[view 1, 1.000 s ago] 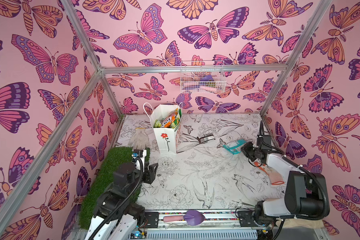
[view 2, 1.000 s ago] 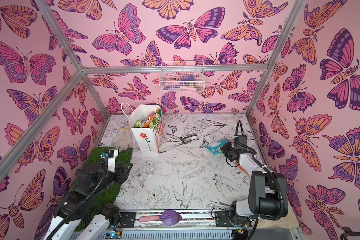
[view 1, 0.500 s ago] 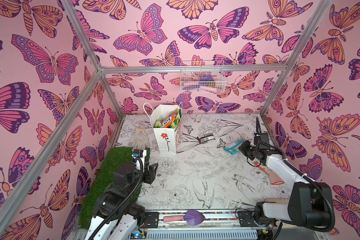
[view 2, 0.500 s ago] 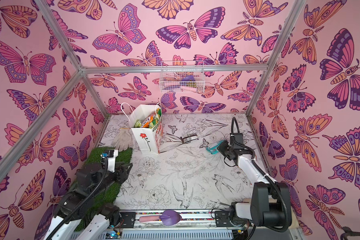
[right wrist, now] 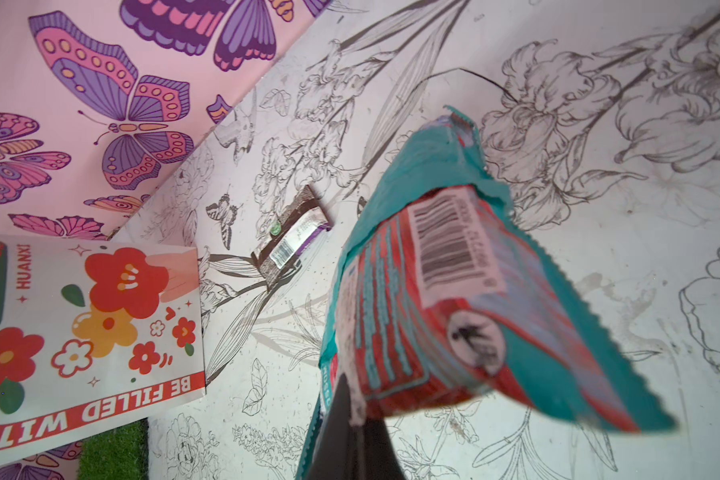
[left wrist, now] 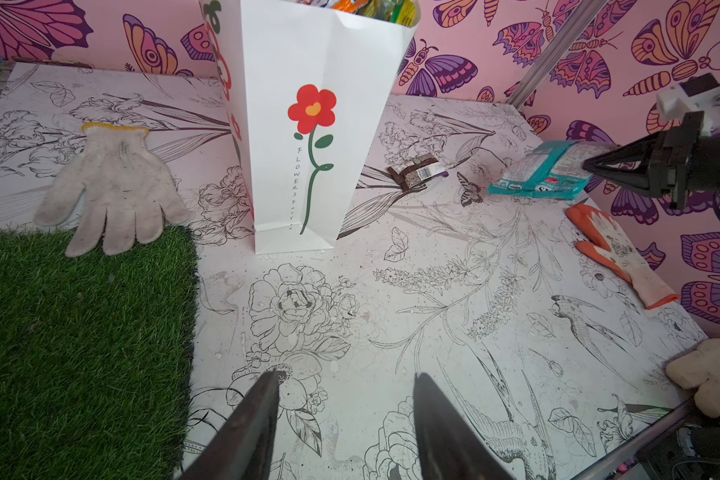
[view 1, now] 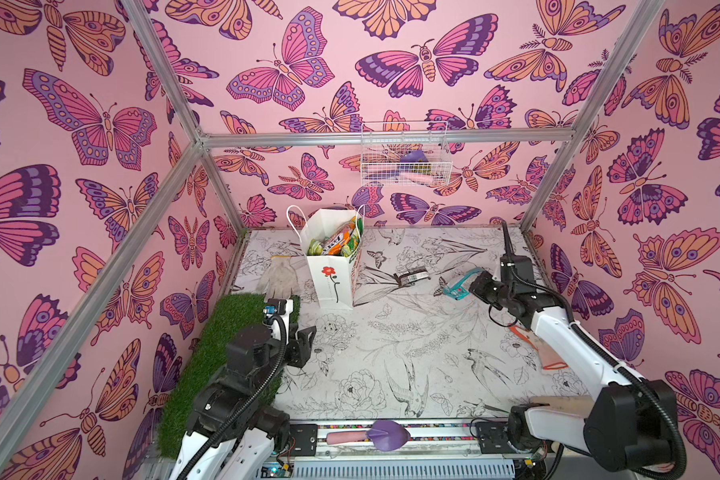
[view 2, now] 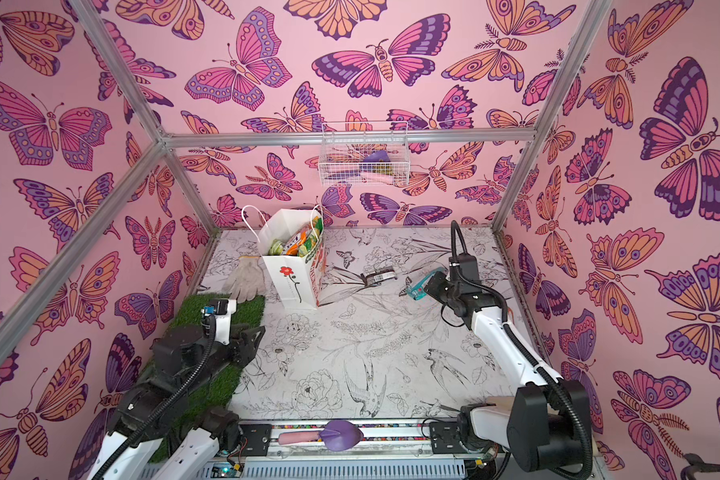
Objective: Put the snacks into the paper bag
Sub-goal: 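Carry the teal packet with the right gripper above the paper bag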
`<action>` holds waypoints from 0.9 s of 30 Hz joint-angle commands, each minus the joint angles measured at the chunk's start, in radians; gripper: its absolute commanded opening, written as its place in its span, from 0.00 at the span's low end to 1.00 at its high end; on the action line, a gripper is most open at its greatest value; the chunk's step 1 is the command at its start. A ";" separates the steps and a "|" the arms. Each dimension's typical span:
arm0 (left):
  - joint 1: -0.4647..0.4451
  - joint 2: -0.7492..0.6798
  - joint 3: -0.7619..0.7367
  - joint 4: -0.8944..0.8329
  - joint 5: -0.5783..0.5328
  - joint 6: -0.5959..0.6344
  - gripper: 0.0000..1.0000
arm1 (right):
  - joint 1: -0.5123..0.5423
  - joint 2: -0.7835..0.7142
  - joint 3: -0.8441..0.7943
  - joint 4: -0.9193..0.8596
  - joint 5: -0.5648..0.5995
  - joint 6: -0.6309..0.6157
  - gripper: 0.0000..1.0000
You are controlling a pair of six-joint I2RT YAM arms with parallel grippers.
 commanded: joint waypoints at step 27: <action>-0.005 -0.014 -0.009 -0.009 -0.014 -0.007 0.54 | 0.460 0.031 0.506 -0.145 0.276 -0.354 0.00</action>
